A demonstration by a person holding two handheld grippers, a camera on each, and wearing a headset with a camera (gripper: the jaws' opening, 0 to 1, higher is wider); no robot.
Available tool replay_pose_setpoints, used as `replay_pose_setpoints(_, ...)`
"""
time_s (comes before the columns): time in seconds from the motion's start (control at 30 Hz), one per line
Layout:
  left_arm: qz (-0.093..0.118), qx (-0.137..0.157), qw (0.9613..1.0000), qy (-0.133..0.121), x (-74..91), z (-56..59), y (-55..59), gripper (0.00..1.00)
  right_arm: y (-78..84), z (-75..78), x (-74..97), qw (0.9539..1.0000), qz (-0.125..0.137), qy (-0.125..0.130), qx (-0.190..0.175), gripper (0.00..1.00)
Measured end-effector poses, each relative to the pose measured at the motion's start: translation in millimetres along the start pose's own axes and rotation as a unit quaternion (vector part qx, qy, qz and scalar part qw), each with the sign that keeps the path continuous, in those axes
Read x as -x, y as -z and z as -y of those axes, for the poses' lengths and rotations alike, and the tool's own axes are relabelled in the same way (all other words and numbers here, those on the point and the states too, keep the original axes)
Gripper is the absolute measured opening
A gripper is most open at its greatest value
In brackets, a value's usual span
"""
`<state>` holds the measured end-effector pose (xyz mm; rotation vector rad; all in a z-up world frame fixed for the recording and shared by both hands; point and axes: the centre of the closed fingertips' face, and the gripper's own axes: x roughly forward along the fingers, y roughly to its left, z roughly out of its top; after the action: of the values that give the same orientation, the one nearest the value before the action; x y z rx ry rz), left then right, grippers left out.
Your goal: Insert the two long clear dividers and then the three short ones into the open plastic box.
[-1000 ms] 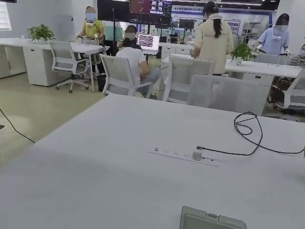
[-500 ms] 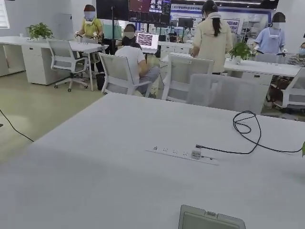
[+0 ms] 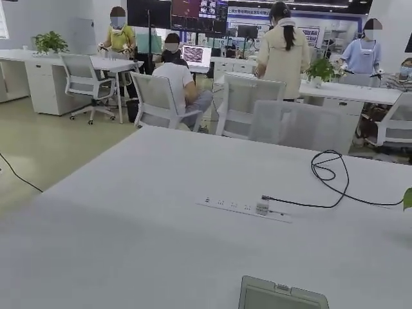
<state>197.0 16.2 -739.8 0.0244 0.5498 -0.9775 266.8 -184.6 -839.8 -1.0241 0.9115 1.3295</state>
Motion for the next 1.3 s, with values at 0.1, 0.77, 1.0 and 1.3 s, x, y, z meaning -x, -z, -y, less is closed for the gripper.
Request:
replay_pose_setpoints(0.1, 0.003, 0.001, 1.0, 0.002, 0.1, -0.1, -4.9, 0.98, -2.2, 1.7, 8.7, 0.9999, 0.006, 0.015, -0.003, 0.33)
replay_pose_setpoints(0.77, 0.055, 0.163, 0.9838, 0.051, -15.2, 6.1, -74.8, 0.82, -72.3, -3.1, 98.6, 0.9905, 0.085, 0.108, 0.004, 0.33)
replay_pose_setpoints(1.0, 0.066, 0.22, 0.9688, 0.093, -26.5, 19.6, -89.7, 0.67, -112.1, -16.5, 116.4, 0.9865, 0.109, 0.119, 0.028, 0.33)
replay_pose_setpoints(1.3, 0.062, 0.299, 0.9421, 0.137, -41.2, 35.6, -95.3, 0.51, -148.9, -23.9, 129.1, 0.9816, 0.124, 0.133, 0.058, 0.33)
